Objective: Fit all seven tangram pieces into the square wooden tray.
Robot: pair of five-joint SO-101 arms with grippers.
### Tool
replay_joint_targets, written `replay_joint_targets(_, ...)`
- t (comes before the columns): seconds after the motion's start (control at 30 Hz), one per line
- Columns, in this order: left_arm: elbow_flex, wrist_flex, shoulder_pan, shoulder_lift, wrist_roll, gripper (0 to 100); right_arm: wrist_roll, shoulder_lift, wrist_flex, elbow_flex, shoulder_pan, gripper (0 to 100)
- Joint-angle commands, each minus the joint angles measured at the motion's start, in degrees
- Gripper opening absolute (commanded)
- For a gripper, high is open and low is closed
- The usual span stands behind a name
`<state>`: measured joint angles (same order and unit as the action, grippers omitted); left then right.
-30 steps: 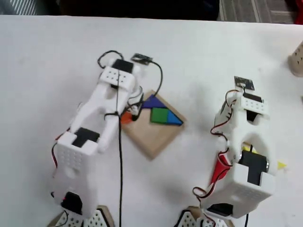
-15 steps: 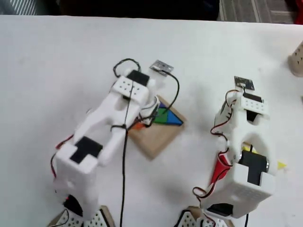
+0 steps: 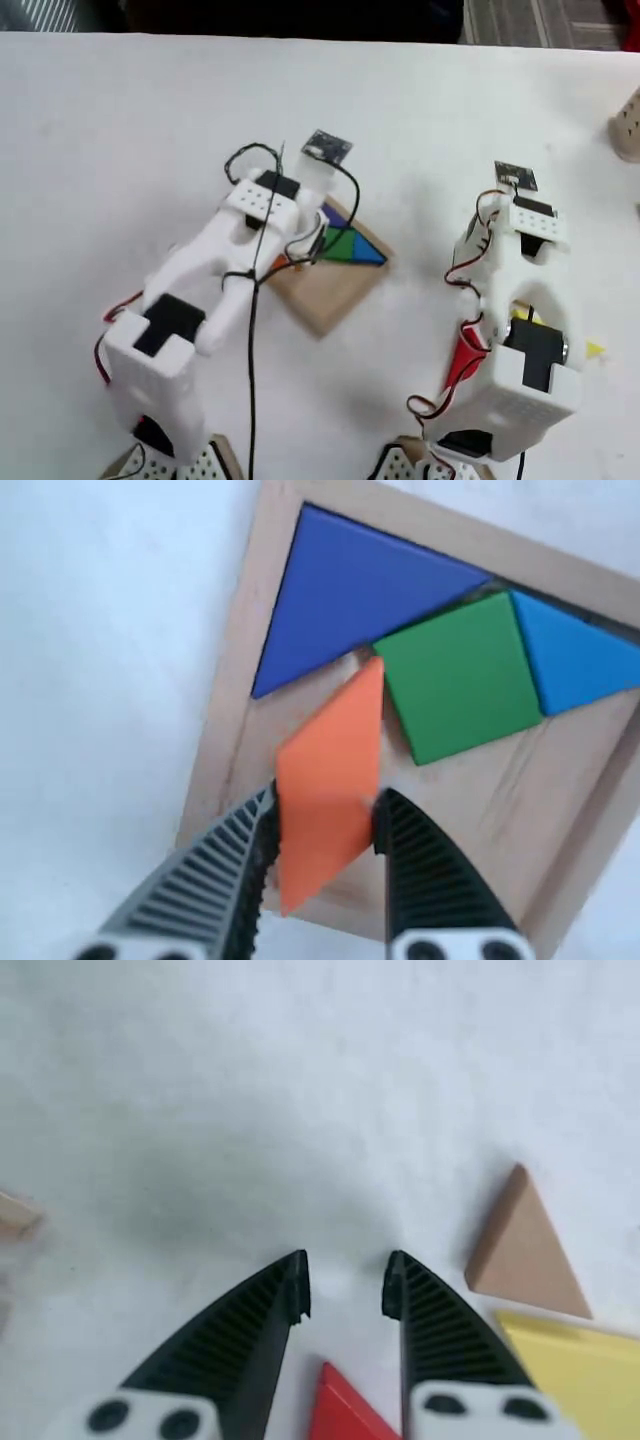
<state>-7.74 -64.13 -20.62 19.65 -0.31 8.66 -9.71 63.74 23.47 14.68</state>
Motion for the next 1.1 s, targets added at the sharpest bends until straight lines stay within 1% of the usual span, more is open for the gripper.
replay_joint_targets(0.0,0.26,2.81,1.45,0.48,-5.27,2,0.70,1.98,-1.45,-0.18,-0.66,11.9)
replay_joint_targets(0.23,0.26,2.81,2.07,0.48,-6.15,2,0.70,1.98,-1.45,-0.18,-0.66,11.9)
replay_joint_targets(0.4,0.26,2.02,2.42,0.48,-12.48,2,0.70,1.98,-1.63,0.26,-0.66,11.9)
replay_joint_targets(0.63,0.53,1.58,2.95,0.40,-13.27,3,0.70,1.98,-1.63,0.26,-0.66,11.9)
replay_joint_targets(0.7,2.55,-0.88,2.95,0.40,-13.27,6,0.70,1.98,-1.63,0.26,-0.66,11.9)
replay_joint_targets(0.8,7.21,-7.38,2.86,0.92,-12.84,17,0.70,1.98,-1.63,0.26,-0.66,11.9)
replay_joint_targets(0.9,8.88,-9.76,2.86,1.01,-12.48,26,0.70,1.98,-1.63,0.26,-0.66,11.9)
replay_joint_targets(1.0,8.97,-9.67,2.95,1.01,-9.58,26,0.70,1.98,-1.63,0.26,-0.66,11.9)
replay_joint_targets(1.07,9.05,-9.67,2.77,0.84,-8.97,26,0.70,1.98,-1.63,0.26,-0.66,11.9)
